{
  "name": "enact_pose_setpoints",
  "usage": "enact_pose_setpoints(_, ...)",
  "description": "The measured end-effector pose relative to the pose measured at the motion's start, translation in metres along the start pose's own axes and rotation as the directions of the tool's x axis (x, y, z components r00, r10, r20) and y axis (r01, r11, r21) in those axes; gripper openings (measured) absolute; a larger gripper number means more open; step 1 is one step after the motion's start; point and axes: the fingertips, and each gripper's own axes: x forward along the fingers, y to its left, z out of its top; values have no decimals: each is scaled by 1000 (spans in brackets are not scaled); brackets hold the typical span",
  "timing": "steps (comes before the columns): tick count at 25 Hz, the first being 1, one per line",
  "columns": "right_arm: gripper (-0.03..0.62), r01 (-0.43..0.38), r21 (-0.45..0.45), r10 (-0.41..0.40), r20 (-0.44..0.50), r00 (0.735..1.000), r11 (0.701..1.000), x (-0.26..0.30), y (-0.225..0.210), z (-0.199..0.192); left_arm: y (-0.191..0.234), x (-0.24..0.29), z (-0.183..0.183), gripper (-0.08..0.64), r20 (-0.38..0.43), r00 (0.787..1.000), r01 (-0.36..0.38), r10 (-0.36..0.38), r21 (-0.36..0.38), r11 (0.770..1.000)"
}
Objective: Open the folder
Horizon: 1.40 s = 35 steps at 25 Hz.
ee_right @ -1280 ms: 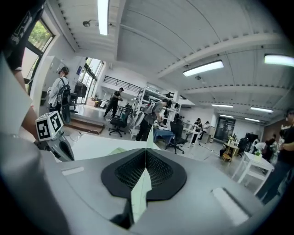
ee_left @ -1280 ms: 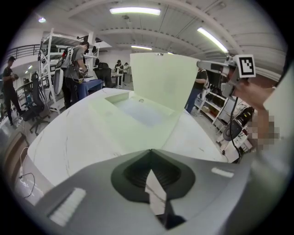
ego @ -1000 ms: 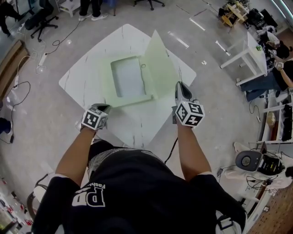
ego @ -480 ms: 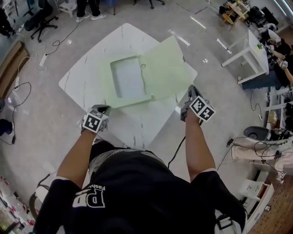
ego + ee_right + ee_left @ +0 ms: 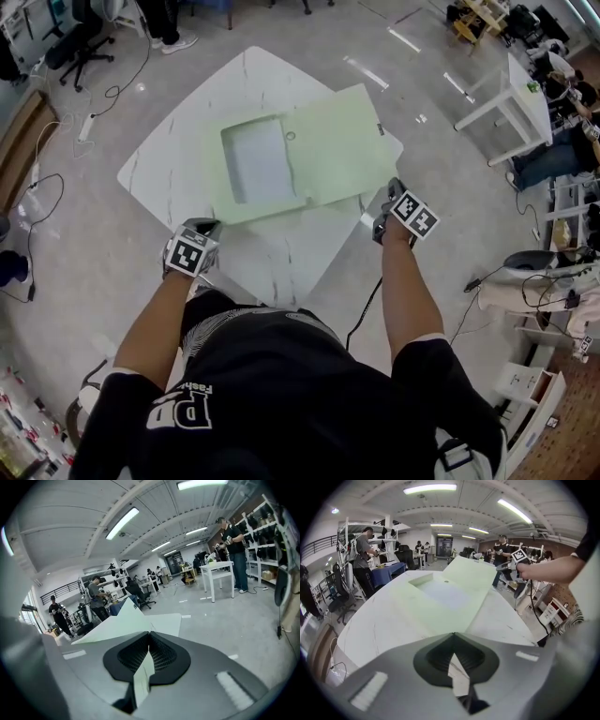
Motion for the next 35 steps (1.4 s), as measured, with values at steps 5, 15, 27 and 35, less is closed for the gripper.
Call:
enact_pose_setpoints(5, 5, 52, 13, -51, -48, 998, 999, 17, -23, -14, 1, -1, 0, 54, -1, 1000, 7, -7, -16, 1000)
enact_pose_setpoints(15, 11, 107, 15, -104, -133, 986, 994, 48, -54, -48, 8, 7, -7, 54, -29, 999, 29, -30, -34, 999)
enact_pose_setpoints(27, 25, 134, 43, -123, -191, 974, 990, 62, -70, -72, 9, 6, -7, 54, -14, 999, 39, -40, -58, 998)
enact_pose_setpoints(35, 37, 129, 89, -107, -222, 969, 988, 66, -75, -75, 9, 6, -7, 54, -16, 999, 44, -46, -66, 997)
